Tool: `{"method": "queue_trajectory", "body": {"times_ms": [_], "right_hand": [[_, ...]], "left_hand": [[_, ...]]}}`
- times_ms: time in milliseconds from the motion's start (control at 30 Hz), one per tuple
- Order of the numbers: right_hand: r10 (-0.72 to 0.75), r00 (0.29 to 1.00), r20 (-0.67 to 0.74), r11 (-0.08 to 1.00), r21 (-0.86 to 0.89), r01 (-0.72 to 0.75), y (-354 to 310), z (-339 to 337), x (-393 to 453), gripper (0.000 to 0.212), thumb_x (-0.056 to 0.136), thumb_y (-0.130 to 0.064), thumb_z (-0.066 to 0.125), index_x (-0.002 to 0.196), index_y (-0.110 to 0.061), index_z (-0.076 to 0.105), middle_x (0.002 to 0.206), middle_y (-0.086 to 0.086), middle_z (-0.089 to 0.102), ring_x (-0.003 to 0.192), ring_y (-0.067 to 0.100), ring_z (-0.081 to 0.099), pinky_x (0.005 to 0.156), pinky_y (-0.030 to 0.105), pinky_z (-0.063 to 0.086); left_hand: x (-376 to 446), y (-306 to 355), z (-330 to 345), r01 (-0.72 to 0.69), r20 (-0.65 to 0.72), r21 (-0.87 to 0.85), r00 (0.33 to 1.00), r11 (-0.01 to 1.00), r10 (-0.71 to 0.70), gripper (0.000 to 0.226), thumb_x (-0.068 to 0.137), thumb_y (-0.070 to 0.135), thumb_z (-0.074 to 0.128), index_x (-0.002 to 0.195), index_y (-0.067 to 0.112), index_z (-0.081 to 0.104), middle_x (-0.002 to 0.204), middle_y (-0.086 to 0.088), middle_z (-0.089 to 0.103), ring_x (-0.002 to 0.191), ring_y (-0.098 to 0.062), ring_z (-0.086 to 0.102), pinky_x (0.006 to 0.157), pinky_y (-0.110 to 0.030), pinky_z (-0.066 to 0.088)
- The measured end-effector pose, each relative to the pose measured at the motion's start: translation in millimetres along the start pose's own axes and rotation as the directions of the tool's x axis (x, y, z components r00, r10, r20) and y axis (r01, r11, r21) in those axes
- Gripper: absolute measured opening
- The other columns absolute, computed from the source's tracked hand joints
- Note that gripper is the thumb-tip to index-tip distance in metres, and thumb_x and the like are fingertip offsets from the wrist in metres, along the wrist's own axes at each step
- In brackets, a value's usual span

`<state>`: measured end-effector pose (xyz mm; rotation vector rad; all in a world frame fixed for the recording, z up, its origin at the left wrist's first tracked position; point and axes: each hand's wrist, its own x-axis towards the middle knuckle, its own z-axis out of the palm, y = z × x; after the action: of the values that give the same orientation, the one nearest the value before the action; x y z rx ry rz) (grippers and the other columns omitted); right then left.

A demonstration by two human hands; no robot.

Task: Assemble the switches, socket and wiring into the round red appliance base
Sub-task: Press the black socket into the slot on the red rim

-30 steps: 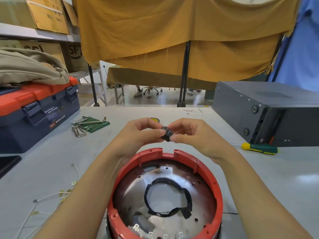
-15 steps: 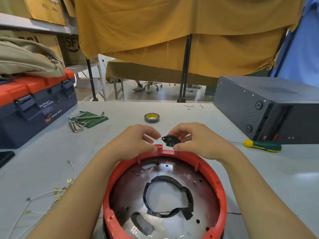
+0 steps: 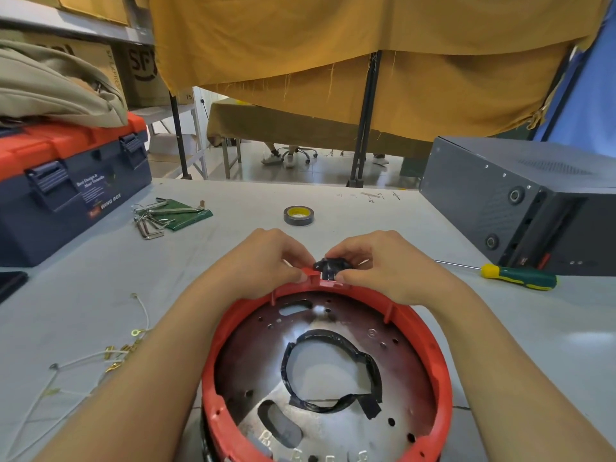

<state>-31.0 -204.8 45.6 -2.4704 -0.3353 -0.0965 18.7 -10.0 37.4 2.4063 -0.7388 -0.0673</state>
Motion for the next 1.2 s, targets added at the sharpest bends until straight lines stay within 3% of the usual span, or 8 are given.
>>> {"method": "queue_trajectory", "body": {"times_ms": [133,267,500,667,867,967,1133,1200], "right_hand": [[-0.011,1.0,0.004,0.998,-0.062,0.011,-2,0,0,0.028,0.081,-0.017,0.069,0.108,-0.025,0.07,0.099,-0.005,0.072,0.092,0.009,0.063,0.09,0.03,0.05],[-0.008,1.0,0.0,0.996,-0.085,0.008,-2,1,0,0.03,0.081,-0.019,0.069,0.11,-0.024,0.07,0.102,-0.003,0.071,0.094,0.01,0.063,0.091,0.03,0.05],[0.005,1.0,0.016,0.999,-0.042,-0.004,-2,0,0,0.027,0.08,-0.019,0.071,0.104,-0.03,0.072,0.094,-0.008,0.073,0.088,0.003,0.065,0.088,0.027,0.051],[0.03,0.997,0.078,0.991,-0.13,-0.019,-1,1,-1,0.03,0.086,-0.02,0.065,0.115,-0.027,0.068,0.107,-0.004,0.072,0.101,0.007,0.063,0.092,0.022,0.047],[0.034,0.989,0.143,0.981,-0.192,-0.006,-3,-2,-4,0.035,0.088,-0.022,0.062,0.121,-0.033,0.062,0.109,0.0,0.07,0.104,0.015,0.06,0.094,0.037,0.047],[0.043,0.982,0.186,0.976,-0.217,-0.001,-5,-9,-6,0.037,0.088,-0.021,0.062,0.124,-0.032,0.061,0.115,-0.006,0.068,0.11,0.009,0.058,0.099,0.031,0.044],[0.05,0.975,0.218,0.965,-0.261,0.009,-10,-18,-11,0.041,0.089,-0.016,0.059,0.126,-0.031,0.059,0.121,-0.01,0.065,0.112,0.004,0.058,0.099,0.026,0.043],[0.053,0.973,0.226,0.955,-0.297,0.017,-11,-20,-13,0.041,0.09,-0.017,0.058,0.128,-0.031,0.058,0.123,-0.01,0.064,0.113,0.007,0.057,0.1,0.028,0.043]], "left_hand": [[0,2,2,-0.022,-0.048,-0.02,0.999,1.0,0.021,0.017,0.084,0.019,0.066,0.092,0.032,0.074,0.082,0.012,0.07,0.08,0.004,0.06,0.07,-0.009,0.041],[-1,6,5,-0.031,-0.098,-0.005,0.995,1.0,0.03,0.017,0.085,0.018,0.065,0.087,0.032,0.074,0.081,0.008,0.07,0.081,-0.002,0.063,0.073,-0.019,0.045],[-2,8,9,-0.075,-0.121,0.056,0.989,0.996,0.081,0.016,0.086,0.018,0.064,0.089,0.03,0.074,0.069,0.019,0.063,0.07,-0.003,0.06,0.066,-0.018,0.042],[-3,11,9,-0.108,-0.119,0.079,0.986,0.991,0.117,0.021,0.085,0.014,0.059,0.087,0.034,0.068,0.07,0.018,0.061,0.066,-0.002,0.058,0.072,-0.026,0.046],[-5,12,7,-0.128,-0.078,0.13,0.987,0.983,0.139,0.027,0.089,0.015,0.056,0.097,0.037,0.068,0.078,0.014,0.063,0.07,-0.001,0.057,0.073,-0.024,0.043],[-7,14,5,-0.138,-0.043,0.141,0.988,0.98,0.146,0.031,0.09,0.013,0.053,0.101,0.038,0.069,0.086,0.008,0.07,0.078,-0.007,0.061,0.078,-0.025,0.047],[-7,13,1,-0.137,-0.006,0.161,0.99,0.977,0.14,0.034,0.091,0.012,0.052,0.104,0.038,0.07,0.063,0.025,0.055,0.061,0.013,0.051,0.06,-0.01,0.035],[-7,13,1,-0.128,0.02,0.158,0.992,0.979,0.127,0.035,0.091,0.012,0.052,0.107,0.037,0.069,0.083,0.022,0.067,0.07,0.006,0.053,0.071,-0.014,0.041]]}}
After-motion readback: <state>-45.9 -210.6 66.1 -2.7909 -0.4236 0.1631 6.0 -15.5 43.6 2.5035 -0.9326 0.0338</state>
